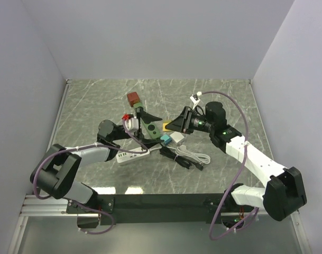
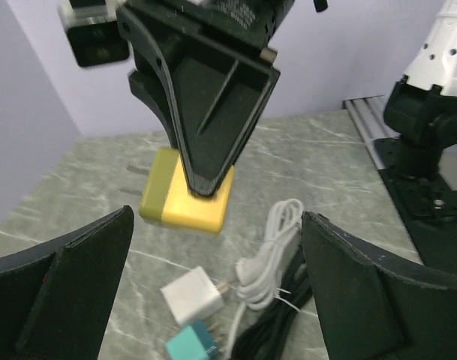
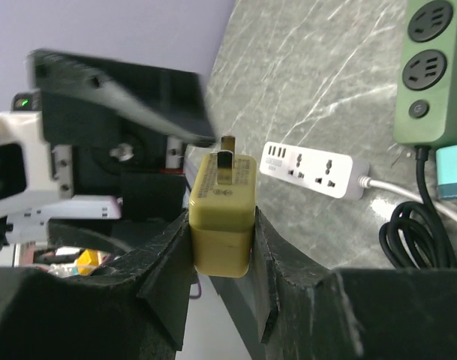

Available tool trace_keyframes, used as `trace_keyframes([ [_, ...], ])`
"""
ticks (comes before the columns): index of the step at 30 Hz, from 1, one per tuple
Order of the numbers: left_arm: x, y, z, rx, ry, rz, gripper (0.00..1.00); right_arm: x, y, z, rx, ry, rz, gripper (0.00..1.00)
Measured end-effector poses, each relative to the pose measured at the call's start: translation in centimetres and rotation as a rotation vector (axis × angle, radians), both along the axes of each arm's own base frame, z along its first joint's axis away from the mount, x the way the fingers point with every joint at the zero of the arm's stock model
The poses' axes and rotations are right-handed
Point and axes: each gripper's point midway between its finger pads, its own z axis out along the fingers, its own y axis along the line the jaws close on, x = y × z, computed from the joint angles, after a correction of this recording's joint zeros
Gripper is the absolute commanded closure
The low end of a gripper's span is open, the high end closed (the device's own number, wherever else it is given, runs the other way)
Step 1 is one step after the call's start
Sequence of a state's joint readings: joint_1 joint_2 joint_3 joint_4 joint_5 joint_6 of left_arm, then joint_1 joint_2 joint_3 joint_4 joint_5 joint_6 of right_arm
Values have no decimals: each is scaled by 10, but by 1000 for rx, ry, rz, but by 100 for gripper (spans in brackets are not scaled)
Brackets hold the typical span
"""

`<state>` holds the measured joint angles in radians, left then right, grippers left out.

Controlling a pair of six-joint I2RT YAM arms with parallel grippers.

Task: Insert the plug

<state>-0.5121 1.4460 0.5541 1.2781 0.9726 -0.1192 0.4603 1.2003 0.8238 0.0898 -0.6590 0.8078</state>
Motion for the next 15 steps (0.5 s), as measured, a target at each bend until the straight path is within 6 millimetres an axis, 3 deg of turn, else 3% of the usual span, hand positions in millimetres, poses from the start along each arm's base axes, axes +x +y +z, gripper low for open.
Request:
trace_keyframes([
  [5, 0, -4, -19, 27, 97, -35, 1, -5, 2, 4, 14, -16, 36, 100],
  [15, 3, -12, -27, 28, 185, -47, 1, -8, 6, 5, 32, -34, 65, 100],
])
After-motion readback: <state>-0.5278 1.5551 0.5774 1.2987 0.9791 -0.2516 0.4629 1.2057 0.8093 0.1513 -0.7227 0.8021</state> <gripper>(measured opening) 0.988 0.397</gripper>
